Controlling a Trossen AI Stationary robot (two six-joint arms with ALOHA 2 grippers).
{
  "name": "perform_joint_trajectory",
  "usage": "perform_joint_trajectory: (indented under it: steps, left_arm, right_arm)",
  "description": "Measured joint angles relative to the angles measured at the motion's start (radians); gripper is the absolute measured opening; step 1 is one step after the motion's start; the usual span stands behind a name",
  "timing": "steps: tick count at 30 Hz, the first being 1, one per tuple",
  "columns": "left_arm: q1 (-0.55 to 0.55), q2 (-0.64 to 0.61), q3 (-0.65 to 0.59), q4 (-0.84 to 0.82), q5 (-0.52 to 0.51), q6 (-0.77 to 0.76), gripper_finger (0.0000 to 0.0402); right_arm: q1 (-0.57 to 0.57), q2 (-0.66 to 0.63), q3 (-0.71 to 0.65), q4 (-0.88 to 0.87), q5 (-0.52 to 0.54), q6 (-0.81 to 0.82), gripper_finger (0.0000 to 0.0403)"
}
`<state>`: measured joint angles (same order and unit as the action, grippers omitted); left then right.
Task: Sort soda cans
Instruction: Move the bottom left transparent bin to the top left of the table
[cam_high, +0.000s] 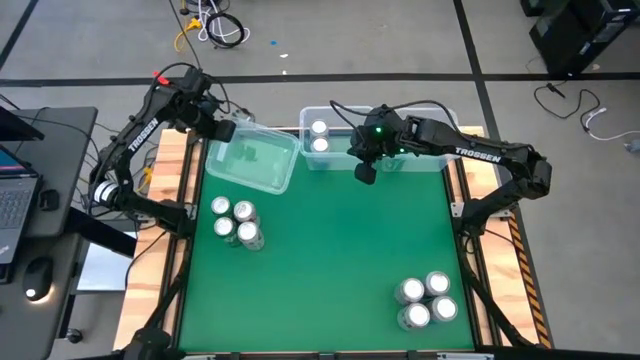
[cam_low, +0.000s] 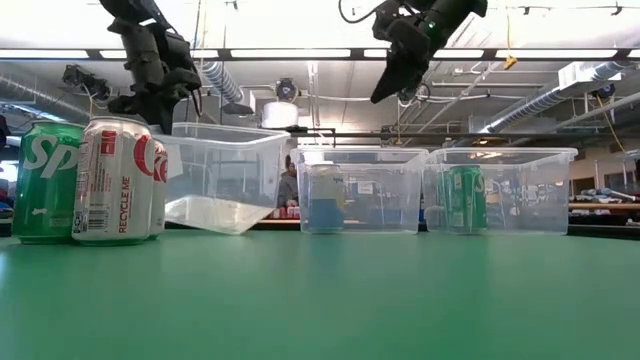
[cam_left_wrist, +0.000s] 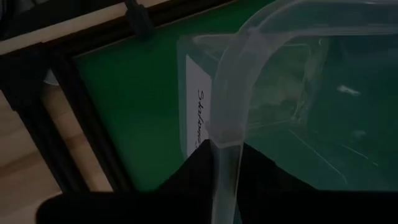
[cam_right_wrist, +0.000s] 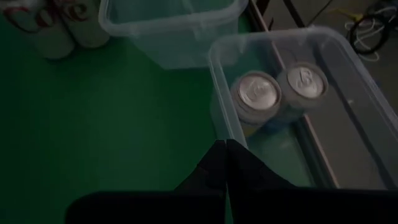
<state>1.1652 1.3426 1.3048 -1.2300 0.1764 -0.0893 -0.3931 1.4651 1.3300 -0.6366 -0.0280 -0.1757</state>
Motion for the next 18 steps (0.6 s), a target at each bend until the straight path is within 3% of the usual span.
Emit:
perform_joint_trajectory:
  steps: [6,15,18]
  left_arm:
    - [0.000,0.000,0.004,-0.021,0.004,0.027,0.0077]
    - [-0.002,0.000,0.051,-0.058,0.015,0.064,0.0175]
    - [-0.005,-0.002,0.091,-0.055,-0.001,0.115,0.0196]
  right_arm:
    - [0.007,0.000,0.000,0.037,0.000,0.000,0.0000]
    - [0.007,0.003,0.000,0.096,-0.002,0.000,0.0000]
    - [0.010,0.021,0.000,0.155,-0.056,0.000,0.0000]
